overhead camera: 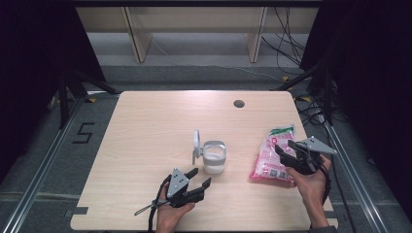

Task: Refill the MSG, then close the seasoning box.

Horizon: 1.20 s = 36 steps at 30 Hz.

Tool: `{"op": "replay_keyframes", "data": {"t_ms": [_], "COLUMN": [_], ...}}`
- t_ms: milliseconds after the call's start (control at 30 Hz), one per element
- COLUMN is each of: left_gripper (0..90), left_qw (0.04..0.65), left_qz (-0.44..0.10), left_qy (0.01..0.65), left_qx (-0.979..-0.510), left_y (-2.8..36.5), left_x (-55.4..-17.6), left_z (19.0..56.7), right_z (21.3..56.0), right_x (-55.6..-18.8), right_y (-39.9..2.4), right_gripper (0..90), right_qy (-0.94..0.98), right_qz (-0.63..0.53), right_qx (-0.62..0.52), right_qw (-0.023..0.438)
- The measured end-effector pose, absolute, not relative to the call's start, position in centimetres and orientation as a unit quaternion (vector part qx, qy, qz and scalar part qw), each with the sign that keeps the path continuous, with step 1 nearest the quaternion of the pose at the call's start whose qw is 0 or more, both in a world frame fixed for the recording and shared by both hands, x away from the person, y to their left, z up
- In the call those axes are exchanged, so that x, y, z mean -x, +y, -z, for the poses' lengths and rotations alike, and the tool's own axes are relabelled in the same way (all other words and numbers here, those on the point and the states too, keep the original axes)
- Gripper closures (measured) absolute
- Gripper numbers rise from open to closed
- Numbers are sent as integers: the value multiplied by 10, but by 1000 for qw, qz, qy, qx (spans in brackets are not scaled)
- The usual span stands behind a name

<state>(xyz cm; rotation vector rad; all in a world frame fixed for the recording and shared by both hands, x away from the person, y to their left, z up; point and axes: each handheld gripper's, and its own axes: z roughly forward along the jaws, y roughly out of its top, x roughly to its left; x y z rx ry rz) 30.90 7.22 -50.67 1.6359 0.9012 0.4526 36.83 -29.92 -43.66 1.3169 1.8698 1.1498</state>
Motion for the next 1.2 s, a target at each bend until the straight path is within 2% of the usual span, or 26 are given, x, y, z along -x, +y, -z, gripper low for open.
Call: {"op": "replay_keyframes", "data": {"t_ms": [433,567,967,1200], "left_gripper": [389,380,370,376], "left_qw": [562,558,555,549], "left_qz": [-206,-208,-214,-220], "left_qy": [388,392,401,406], "left_qx": [-701,-701,-696,-697], "left_y": [82,84,93,98], "left_x": [-313,-314,-316,-318], "left_z": [503,504,503,502], "right_z": [447,451,457,460], "right_x": [-360,-353,-340,-335], "right_y": [-283,-272,-258,-255], "right_gripper": [299,166,170,184], "right_qy": [719,720,749,754], "right_qz": [-447,-454,-448,-448], "right_qx": [-476,-479,-448,-438], "right_qw": [238,215,194,197]}}
